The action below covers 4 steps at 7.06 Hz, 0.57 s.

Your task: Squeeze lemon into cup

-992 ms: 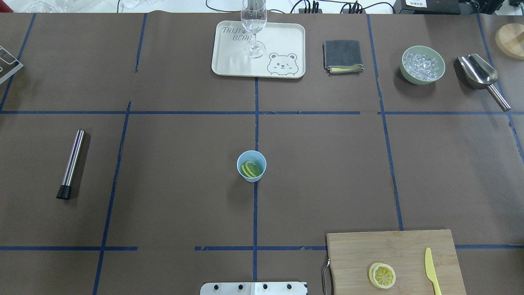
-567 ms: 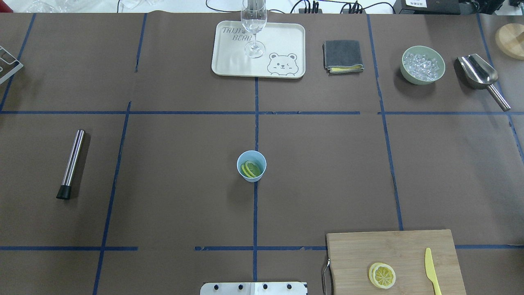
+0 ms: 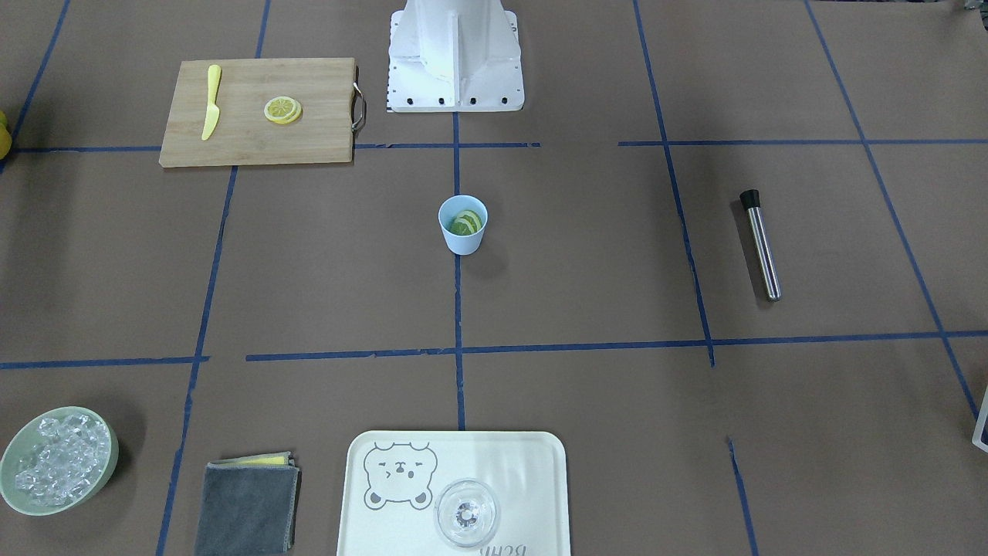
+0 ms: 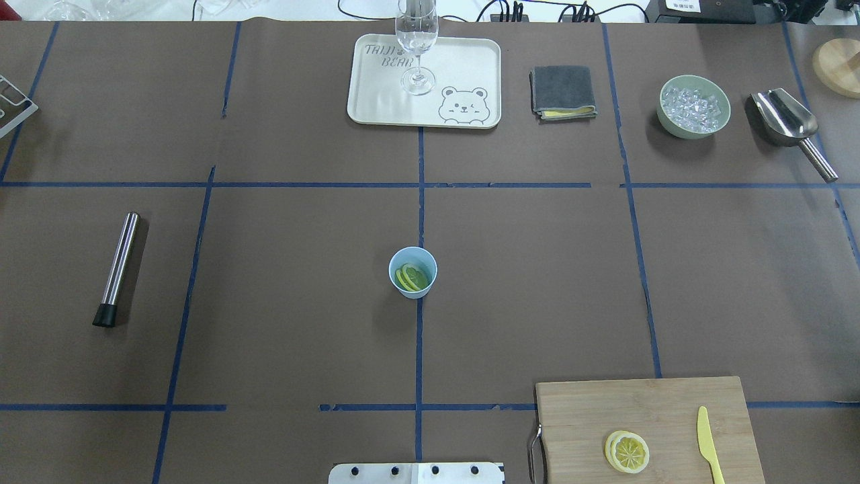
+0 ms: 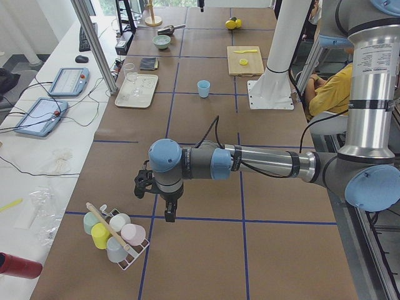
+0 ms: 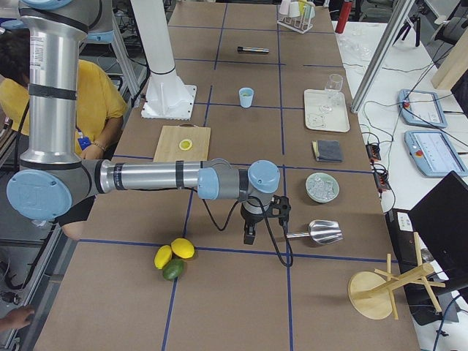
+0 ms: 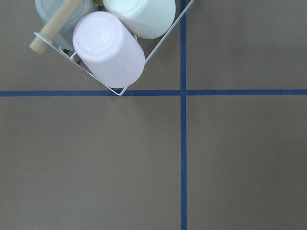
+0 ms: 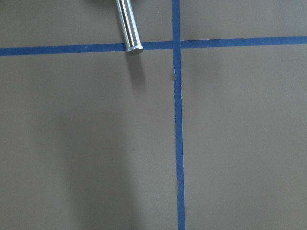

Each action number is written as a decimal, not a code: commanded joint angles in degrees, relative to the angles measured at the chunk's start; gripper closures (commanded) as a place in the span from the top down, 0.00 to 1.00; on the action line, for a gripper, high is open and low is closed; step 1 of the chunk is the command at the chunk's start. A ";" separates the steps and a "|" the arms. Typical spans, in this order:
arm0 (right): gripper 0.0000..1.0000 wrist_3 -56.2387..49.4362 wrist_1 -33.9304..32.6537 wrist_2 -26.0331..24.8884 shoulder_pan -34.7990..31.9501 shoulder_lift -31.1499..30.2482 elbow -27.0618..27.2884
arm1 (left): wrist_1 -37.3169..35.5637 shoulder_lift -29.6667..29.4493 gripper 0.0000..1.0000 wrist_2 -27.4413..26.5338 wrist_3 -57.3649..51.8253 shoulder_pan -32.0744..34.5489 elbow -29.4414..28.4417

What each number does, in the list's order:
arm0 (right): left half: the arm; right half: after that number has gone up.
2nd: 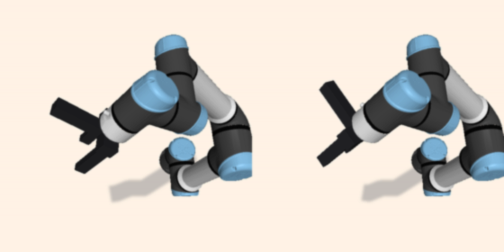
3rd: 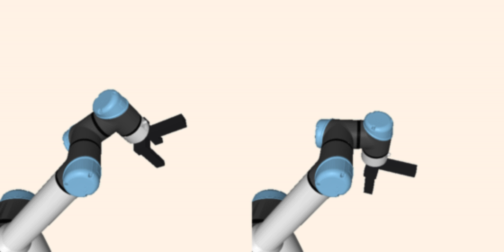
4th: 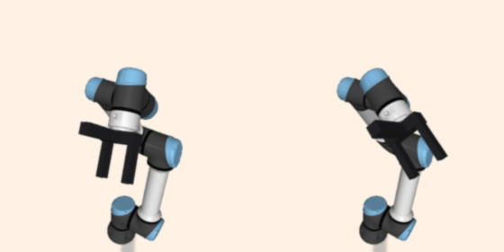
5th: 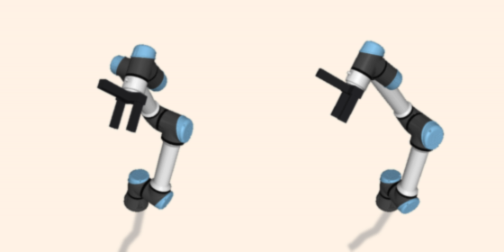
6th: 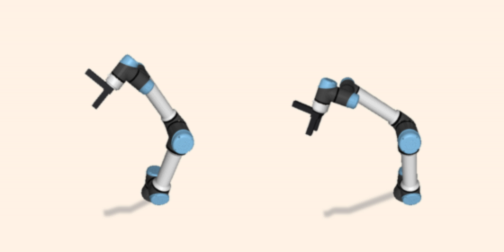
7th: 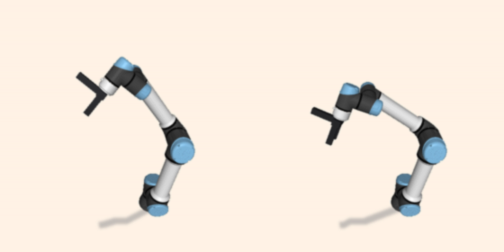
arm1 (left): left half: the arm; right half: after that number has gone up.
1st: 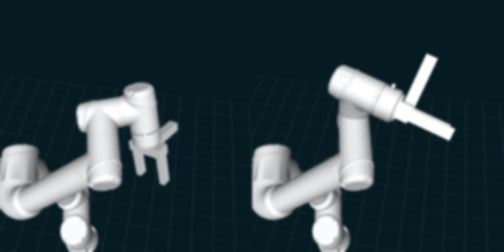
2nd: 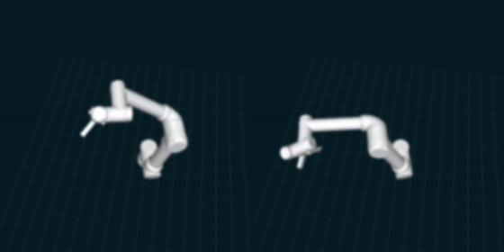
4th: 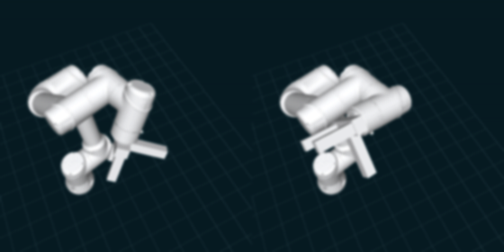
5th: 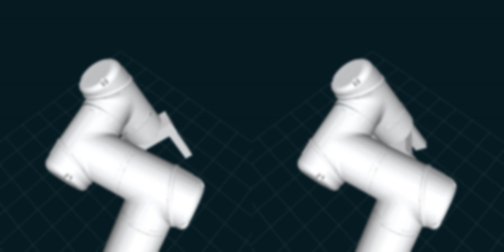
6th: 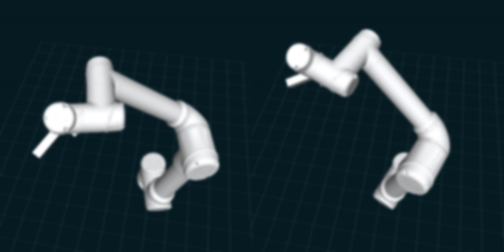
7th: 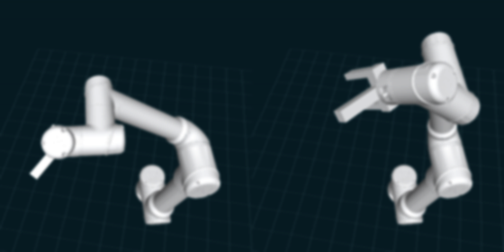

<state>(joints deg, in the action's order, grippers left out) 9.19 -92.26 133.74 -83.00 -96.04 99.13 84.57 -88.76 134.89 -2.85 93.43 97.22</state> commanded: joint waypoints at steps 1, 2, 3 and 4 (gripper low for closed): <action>1.00 1.27 0.15 -0.14 0.03 -0.02 -0.08 | 0.25 -0.53 1.00 -0.07 0.12 0.00 -0.45; 1.00 1.35 0.15 -0.23 0.03 0.07 0.18 | 0.16 -0.27 1.00 -0.15 0.12 0.00 -0.11; 1.00 1.35 0.15 -0.23 -0.06 0.07 0.45 | 0.07 -0.10 1.00 -0.16 0.04 0.00 0.33; 1.00 1.35 0.24 -0.41 -0.15 0.07 0.36 | -0.10 0.08 1.00 -0.24 -0.92 0.00 0.94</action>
<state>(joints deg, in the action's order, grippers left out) 10.52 -92.09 133.48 -83.05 -95.99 99.45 84.63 -88.88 134.72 -3.03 93.43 97.56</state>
